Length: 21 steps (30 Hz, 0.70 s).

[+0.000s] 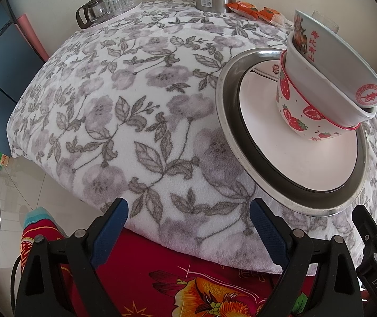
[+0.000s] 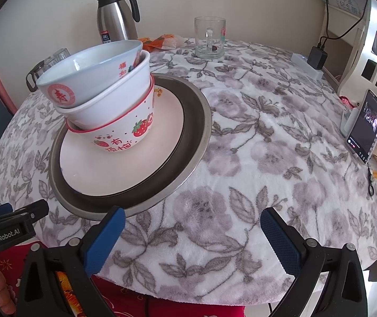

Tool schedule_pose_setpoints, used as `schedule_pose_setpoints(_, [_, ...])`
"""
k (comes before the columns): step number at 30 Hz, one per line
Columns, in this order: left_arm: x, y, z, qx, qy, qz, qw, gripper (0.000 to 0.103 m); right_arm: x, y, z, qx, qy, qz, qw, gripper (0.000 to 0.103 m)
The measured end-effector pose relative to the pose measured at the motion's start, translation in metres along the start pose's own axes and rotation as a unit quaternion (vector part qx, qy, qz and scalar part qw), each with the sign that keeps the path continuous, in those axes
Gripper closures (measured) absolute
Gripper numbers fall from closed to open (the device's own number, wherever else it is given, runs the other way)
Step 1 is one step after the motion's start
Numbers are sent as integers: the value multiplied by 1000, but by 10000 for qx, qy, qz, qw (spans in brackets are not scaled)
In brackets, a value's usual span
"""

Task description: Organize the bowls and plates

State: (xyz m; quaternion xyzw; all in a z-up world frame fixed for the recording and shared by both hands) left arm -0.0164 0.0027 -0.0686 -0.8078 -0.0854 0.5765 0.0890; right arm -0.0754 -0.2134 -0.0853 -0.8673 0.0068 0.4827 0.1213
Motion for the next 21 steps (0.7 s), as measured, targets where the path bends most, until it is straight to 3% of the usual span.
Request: schedule_pose_setpoints(21, [-4,2,0,-24,39,-47,10000,10,0,0,0,-4,-4,1,10000,0])
Point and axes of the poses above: each gripper's, at about its wrist camera, not at the fingertips, and x roughly the way its jaws point, y to its right, z to its underside, the point moved 5 cm from there along x, roughly the way its jaws point, and after that the axes turned 10 degrees about -z, right-handed, at the moved point
